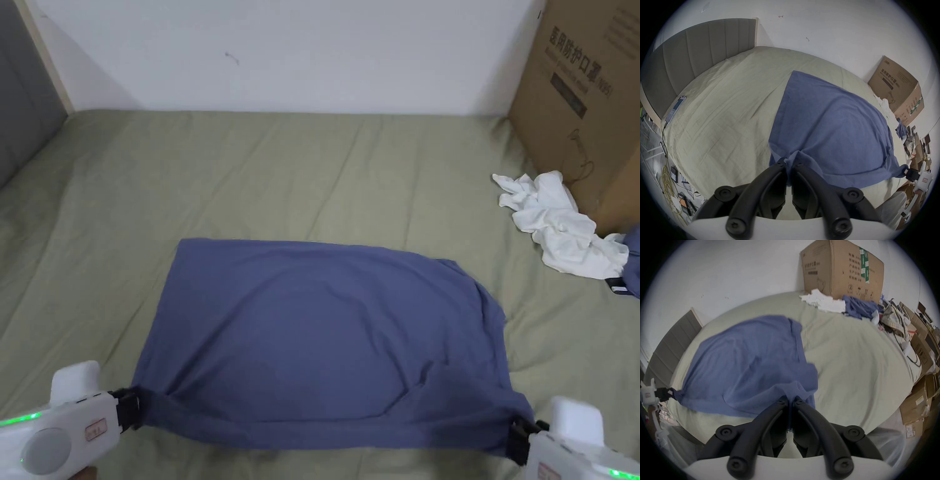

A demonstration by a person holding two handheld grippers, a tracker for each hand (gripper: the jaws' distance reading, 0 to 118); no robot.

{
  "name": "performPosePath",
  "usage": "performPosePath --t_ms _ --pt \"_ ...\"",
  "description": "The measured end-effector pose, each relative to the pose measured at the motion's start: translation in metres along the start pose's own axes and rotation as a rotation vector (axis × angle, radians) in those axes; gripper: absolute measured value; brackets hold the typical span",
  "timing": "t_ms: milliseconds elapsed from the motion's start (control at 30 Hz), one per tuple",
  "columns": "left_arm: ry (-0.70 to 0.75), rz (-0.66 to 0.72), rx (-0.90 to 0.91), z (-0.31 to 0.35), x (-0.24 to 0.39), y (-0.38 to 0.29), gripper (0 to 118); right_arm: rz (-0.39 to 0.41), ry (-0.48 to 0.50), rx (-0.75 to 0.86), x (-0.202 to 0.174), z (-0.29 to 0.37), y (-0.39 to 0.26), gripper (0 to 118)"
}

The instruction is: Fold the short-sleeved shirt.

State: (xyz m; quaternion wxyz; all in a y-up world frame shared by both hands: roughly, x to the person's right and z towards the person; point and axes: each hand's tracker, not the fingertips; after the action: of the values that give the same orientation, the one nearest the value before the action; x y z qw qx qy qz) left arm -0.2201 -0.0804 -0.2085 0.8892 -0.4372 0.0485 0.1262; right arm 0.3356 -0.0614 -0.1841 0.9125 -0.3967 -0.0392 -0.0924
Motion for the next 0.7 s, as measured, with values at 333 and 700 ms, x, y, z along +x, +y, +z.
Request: performPosePath --t_ms 333,700 --pt "-0.013 0.006 0.07 -0.013 0.01 0.057 9 -0.025 0.028 0.095 -0.011 -0.029 0.074 6" --pt "0.022 -0.032 0.004 -0.1 0.02 0.106 9 -0.049 -0.033 -0.036 -0.009 -0.126 0.106 6"
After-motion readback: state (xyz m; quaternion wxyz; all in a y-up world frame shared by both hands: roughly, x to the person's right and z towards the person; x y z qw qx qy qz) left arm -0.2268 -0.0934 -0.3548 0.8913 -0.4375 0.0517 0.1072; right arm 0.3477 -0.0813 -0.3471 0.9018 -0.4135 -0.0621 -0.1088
